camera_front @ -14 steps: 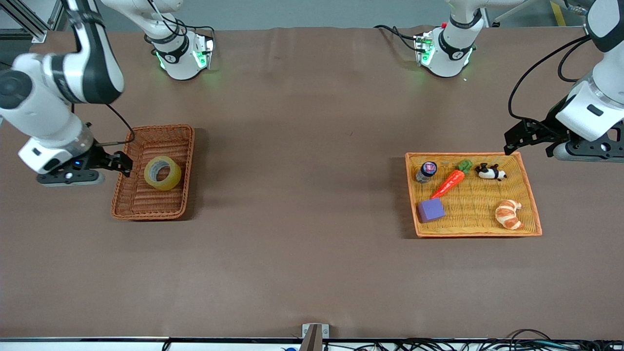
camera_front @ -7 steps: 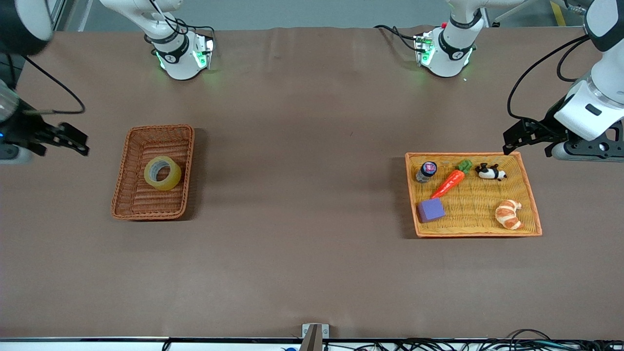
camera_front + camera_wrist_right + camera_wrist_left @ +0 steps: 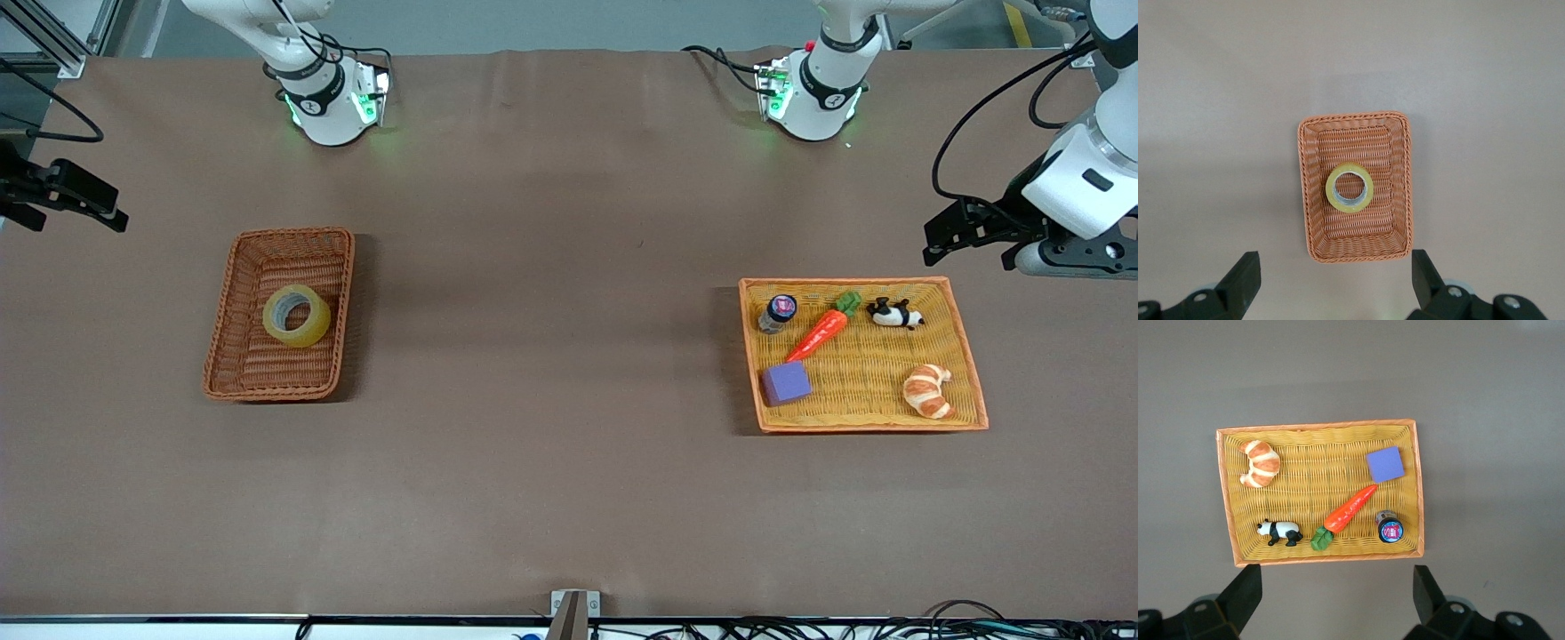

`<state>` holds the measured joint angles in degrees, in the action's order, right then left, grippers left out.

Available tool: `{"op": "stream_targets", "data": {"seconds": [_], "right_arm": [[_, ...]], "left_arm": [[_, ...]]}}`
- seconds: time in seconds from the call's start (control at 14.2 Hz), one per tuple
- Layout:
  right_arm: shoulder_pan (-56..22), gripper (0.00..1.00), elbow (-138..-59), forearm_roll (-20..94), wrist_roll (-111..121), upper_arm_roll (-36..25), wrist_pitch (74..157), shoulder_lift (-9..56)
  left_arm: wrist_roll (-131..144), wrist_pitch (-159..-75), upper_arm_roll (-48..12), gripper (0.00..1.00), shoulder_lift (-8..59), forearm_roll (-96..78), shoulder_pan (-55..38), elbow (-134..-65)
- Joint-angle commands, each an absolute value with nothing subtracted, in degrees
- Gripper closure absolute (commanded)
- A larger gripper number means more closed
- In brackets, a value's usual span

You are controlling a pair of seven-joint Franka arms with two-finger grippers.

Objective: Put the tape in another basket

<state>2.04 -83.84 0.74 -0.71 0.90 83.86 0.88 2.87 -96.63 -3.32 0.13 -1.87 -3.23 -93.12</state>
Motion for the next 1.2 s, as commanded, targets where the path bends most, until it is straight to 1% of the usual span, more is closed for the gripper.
{"op": "stream_targets", "data": {"seconds": [0.0, 0.21, 0.35, 0.56, 0.63, 1.13], "right_arm": [[1.6, 0.00, -84.4, 1.5, -1.7, 0.4, 84.7, 1.3], [2.4, 0.00, -84.3, 1.5, -1.0, 0.4, 84.4, 1.4], [2.4, 0.00, -84.3, 1.5, -0.9, 0.4, 84.5, 1.4], [2.4, 0.00, -84.2, 1.2, 1.1, 0.4, 85.0, 1.4], [2.4, 0.00, -84.2, 1.1, 1.1, 0.4, 85.1, 1.4], [2.0, 0.00, -84.2, 0.9, 1.1, 0.4, 85.8, 1.5]], "left_arm": [[3.5, -95.0, -3.5, 0.00, -0.2, -1.8, -3.0, -92.5], [2.8, -95.2, -3.5, 0.00, 0.3, -1.8, -2.8, -91.6], [2.6, -93.8, -3.1, 0.00, 0.4, -1.8, -2.6, -90.4], [-3.6, -92.9, -2.7, 0.00, -0.3, -1.9, -0.3, -90.5], [-3.8, -91.4, -2.7, 0.00, -1.0, -2.2, 0.2, -90.7], [-2.7, -91.1, -2.9, 0.00, -1.1, -2.2, 0.0, -90.8]]}}
